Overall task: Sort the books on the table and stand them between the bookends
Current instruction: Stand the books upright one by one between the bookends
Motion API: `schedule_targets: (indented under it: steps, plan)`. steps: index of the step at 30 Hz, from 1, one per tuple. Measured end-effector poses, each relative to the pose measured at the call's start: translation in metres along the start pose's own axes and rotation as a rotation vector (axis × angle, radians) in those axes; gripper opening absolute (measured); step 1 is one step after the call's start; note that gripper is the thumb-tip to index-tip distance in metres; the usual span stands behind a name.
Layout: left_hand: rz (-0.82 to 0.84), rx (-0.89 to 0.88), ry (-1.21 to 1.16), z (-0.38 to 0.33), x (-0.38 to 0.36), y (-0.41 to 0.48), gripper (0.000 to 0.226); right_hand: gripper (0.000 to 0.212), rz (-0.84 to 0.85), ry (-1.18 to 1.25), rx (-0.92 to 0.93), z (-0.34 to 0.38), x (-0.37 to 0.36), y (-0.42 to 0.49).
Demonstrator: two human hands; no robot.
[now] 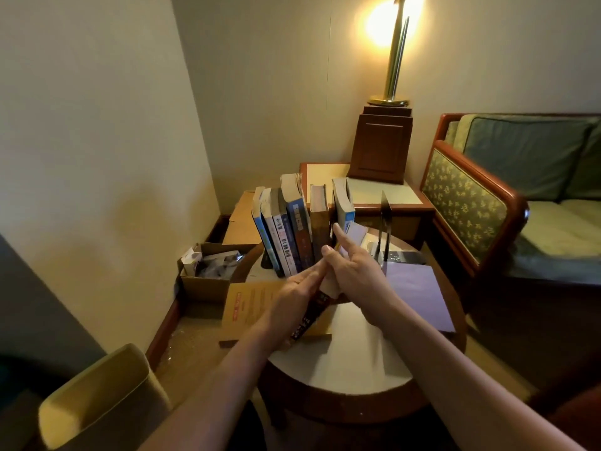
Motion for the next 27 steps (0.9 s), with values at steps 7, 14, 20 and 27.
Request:
schedule_targets:
  steps: [7, 14, 20, 27]
  plan:
    - [0.2, -0.092, 0.497, 0.045, -0.048, 0.003, 0.056, 0.054, -0.186, -0.273, -0.09, -0.036, 0.054, -0.017]
    - [0.255, 0.092, 0.518, 0.071, -0.039, 0.006, 0.066, 0.056, -0.263, -0.305, -0.055, -0.03, 0.094, -0.033]
    - [0.206, 0.239, 0.805, 0.098, 0.03, 0.034, 0.061, 0.056, -0.346, -0.454, 0.05, 0.004, 0.124, -0.034]
    - [0.486, 0.446, 1.135, 0.175, 0.066, 0.036, 0.074, 0.056, -0.371, -0.555, 0.167, 0.047, 0.141, -0.003]
Point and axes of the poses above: each hand's wrist, its own y-axis towards the middle knuckle, its own x-axis out of the back of the hand, z = x × y, the point moved 10 cm from there along y, towards the middle knuckle, and after that the axes turned 15 degrees about -x, right-handed, at the moved point
